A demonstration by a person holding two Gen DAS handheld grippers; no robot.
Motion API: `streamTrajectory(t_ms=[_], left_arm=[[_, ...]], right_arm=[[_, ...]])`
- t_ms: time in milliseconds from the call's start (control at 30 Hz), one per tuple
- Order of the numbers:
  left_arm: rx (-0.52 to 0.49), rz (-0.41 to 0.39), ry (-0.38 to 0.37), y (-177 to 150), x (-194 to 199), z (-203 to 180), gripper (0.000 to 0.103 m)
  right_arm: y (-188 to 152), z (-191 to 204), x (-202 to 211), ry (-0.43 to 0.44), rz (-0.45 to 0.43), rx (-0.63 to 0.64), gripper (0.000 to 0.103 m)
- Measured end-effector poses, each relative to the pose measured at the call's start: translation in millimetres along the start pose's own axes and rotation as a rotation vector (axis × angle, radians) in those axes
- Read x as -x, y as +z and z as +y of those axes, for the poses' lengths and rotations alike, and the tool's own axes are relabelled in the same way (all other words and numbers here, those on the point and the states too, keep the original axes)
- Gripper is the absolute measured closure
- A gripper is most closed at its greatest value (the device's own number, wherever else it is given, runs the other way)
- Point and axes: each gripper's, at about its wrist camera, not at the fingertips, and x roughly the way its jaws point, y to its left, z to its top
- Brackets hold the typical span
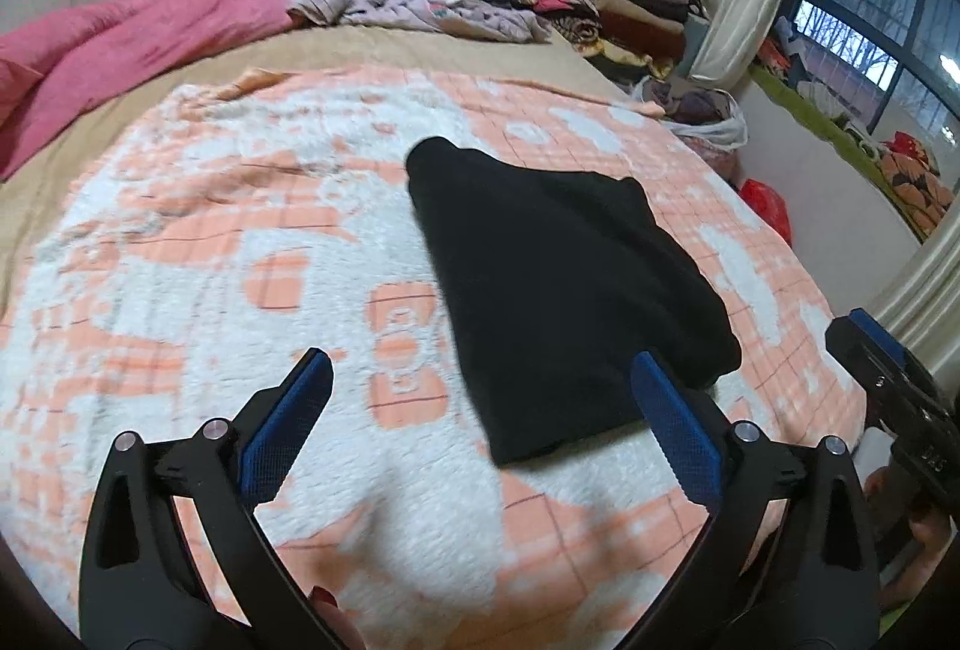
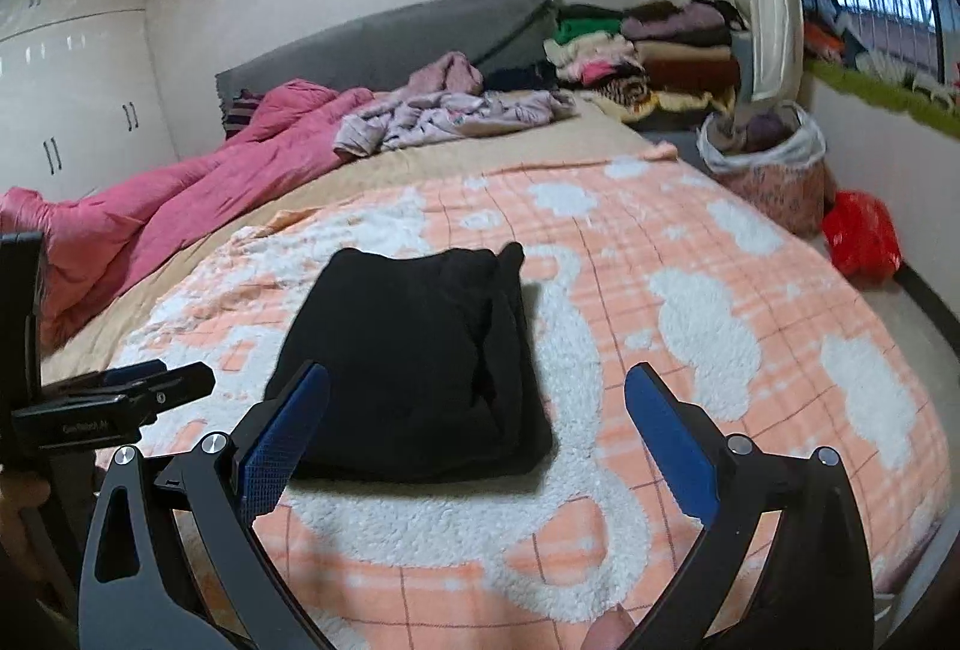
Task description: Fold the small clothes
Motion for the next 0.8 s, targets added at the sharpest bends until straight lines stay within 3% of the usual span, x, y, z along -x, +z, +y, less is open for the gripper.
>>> streamTrajectory(t_ms=[400,800], left_arm=[[-0.026,-0.033,0.060,-27.6,41.1,14.9,0.010],[0.005,0.001,0.075,-70.7,44.3,24.6,0.010]], right_arm=[[-23.8,23.5,29.0,0.004,0.002,0.074,0.005],[-68.0,27.3,26.9,-0.016,0.091,0.081,0.005]])
